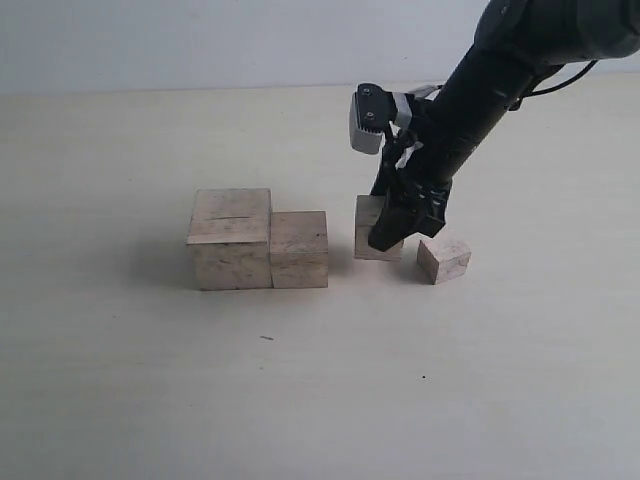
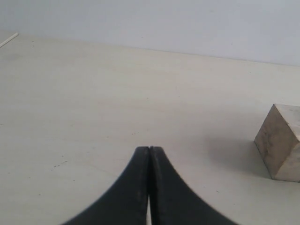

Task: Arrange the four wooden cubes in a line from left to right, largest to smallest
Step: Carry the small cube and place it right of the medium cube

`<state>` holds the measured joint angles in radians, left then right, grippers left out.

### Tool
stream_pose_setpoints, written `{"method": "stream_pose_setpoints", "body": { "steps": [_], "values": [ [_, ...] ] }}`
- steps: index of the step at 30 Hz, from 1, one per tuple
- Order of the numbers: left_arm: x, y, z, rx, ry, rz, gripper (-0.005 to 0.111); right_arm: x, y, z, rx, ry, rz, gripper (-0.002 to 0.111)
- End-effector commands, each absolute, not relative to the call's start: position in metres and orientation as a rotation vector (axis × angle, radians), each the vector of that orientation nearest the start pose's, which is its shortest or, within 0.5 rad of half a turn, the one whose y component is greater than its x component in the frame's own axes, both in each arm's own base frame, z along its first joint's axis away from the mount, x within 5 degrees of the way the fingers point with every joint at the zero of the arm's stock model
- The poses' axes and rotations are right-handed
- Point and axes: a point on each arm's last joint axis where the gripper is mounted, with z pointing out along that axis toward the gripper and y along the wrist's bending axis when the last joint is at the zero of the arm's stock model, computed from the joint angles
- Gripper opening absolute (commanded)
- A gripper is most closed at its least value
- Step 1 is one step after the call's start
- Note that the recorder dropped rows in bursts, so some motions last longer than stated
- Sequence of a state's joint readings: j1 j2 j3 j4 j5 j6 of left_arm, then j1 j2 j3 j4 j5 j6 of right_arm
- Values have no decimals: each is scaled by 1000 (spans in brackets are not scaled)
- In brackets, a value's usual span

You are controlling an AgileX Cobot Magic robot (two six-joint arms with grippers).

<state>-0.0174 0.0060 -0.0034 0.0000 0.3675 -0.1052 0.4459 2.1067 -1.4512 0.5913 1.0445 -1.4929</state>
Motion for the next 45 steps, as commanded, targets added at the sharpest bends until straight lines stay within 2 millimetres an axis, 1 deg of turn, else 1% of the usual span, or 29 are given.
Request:
{"method": "stream_pose_setpoints", "body": {
  "steps": [1,5,11,15,16,19,24,27,29,32,36,41,45],
  "values": [
    [53,-1,181,-76,1839,-88,0,344,218,141,-2099,1907,708,0],
    [53,-1,181,-76,1839,-88,0,341,228,136,-2162,1818,676,0],
    [53,-1,181,-76,1839,-88,0,339,232,126,-2205,1808,645,0],
    [53,-1,181,-76,1839,-88,0,340,232,125,-2200,1809,640,1],
    [53,-1,181,-76,1839,-88,0,340,232,125,-2200,1809,640,3],
    [53,-1,181,-76,1839,-88,0,340,233,126,-2179,1817,658,14],
    [53,-1,181,-76,1839,-88,0,340,235,127,-2149,1823,682,46],
    [53,-1,181,-76,1839,-88,0,340,235,126,-2137,1834,675,58],
    [53,-1,181,-76,1839,-88,0,341,235,126,-2118,1854,668,63],
    [53,-1,181,-76,1839,-88,0,341,235,126,-2115,1860,670,68],
    [53,-1,181,-76,1839,-88,0,341,235,127,-2081,1909,681,69],
    [53,-1,181,-76,1839,-88,0,340,235,144,-2029,1937,675,69],
    [53,-1,181,-76,1839,-88,0,338,234,165,-1990,1924,651,69]
  ]
}}
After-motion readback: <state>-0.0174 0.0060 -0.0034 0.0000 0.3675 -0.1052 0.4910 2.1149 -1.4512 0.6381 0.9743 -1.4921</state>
